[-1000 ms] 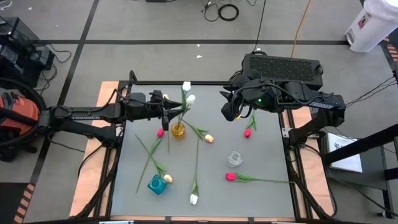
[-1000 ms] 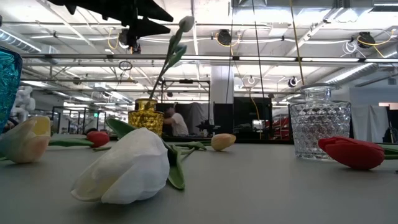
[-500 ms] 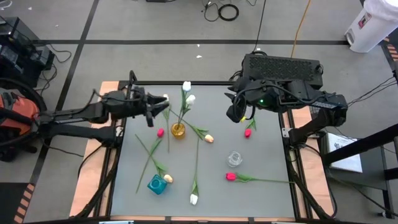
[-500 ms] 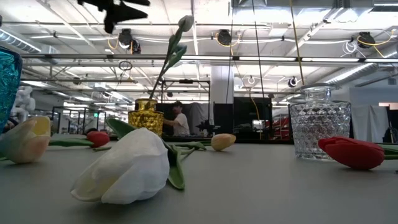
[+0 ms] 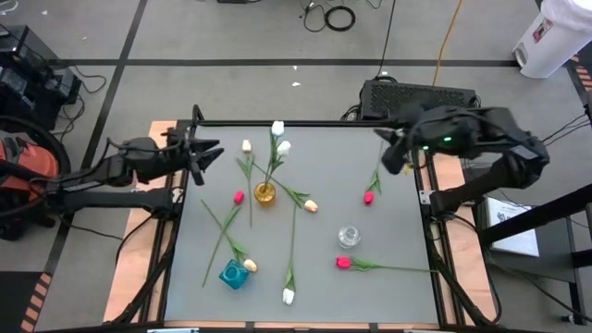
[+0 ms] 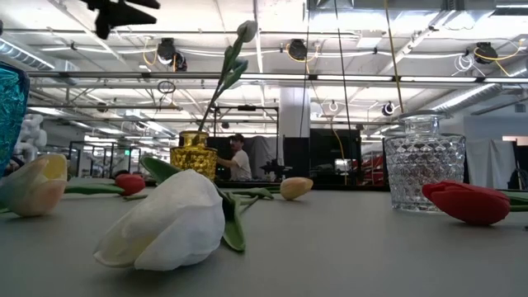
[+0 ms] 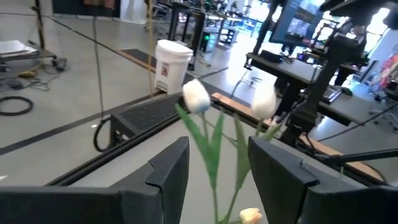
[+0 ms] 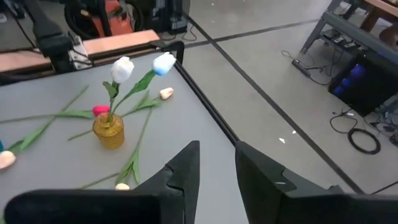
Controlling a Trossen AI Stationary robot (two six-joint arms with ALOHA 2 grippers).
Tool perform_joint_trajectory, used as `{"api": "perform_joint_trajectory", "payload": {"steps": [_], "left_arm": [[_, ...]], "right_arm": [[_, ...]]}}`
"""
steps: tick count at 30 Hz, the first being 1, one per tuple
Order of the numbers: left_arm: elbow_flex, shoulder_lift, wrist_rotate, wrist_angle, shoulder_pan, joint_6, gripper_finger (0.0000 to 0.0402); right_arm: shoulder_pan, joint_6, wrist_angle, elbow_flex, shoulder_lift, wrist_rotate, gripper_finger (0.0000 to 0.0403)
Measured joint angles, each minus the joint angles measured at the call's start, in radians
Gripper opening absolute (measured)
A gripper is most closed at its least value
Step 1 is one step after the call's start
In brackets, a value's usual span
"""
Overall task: Sort flowers into vase by color
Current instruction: Put the top right red tulip into the transparent vase
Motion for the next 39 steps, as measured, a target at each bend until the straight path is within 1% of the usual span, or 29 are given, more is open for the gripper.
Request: {"api": "perform_joint_trajectory", "payload": {"steps": [8,11,16,19,23,25,30,32,35,39], "left_arm": [[0.0,-0.105,-0.061,-0.155,0.0,-0.004,0.0171],[0.0,-0.141,-0.092,-0.192,0.0,-0.026,0.0171],[0.0,-0.19,-0.115,-0.212,0.0,-0.035,0.0171],[0.0,-0.204,-0.134,-0.212,0.0,-0.052,0.0171],[0.0,-0.208,-0.137,-0.213,0.0,-0.06,0.0171],[0.0,-0.208,-0.138,-0.213,0.0,-0.077,0.0171],[0.0,-0.208,-0.142,-0.213,0.0,-0.079,0.0171],[0.0,-0.208,-0.142,-0.213,0.0,-0.081,0.0171],[0.0,-0.208,-0.142,-0.212,0.0,-0.114,0.0171],[0.0,-0.208,-0.142,-0.212,0.0,-0.131,0.0171]], "right_arm": [[0.0,0.051,-0.075,0.0,-0.137,0.001,0.0093],[0.0,0.075,-0.104,-0.004,-0.185,0.019,0.0093],[0.0,0.122,-0.104,-0.107,-0.299,0.062,0.0093],[0.0,0.177,-0.094,-0.221,-0.39,0.077,0.0093],[0.0,0.266,-0.033,-0.427,-0.527,0.089,0.0093],[0.0,0.296,0.039,-0.547,-0.595,0.079,0.0093],[0.0,0.33,0.297,-0.852,-0.729,0.043,0.0093],[0.0,0.333,0.395,-0.97,-0.757,0.016,0.0093],[0.0,0.341,0.529,-1.113,-0.766,-0.042,0.0093],[0.0,0.362,0.637,-1.227,-0.748,-0.114,0.0093]]}}
